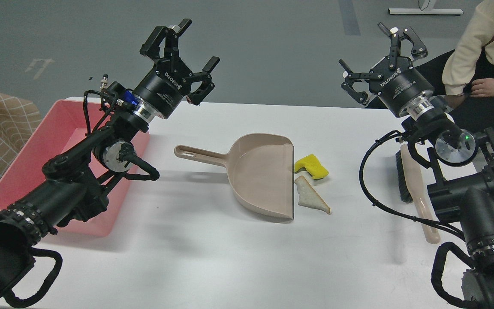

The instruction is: Sweep and dump garbage into bin

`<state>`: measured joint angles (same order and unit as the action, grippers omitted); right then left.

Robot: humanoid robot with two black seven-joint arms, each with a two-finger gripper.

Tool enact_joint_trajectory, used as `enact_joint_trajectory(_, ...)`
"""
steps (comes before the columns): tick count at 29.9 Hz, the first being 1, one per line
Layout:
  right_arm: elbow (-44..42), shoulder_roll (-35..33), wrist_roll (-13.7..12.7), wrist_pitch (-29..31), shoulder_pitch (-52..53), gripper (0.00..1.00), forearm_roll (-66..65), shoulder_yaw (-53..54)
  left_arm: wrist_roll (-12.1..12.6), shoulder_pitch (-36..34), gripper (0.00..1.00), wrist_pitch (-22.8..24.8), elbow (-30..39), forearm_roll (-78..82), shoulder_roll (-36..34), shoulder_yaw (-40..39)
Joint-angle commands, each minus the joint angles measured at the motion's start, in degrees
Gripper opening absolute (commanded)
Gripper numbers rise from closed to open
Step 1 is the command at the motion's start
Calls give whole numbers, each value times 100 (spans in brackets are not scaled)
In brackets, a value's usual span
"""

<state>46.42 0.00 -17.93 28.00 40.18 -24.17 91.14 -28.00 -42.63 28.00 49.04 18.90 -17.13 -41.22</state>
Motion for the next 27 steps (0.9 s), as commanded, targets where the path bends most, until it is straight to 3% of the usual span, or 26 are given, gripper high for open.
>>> enact_joint_trajectory(1,-2,0,9,0,-2,100,0,0,0,1,98,0,0,0,0,0)
enact_joint_trajectory(27,7,0,0,0,7,100,0,0,0,-8,98,0,0,0,-9,0)
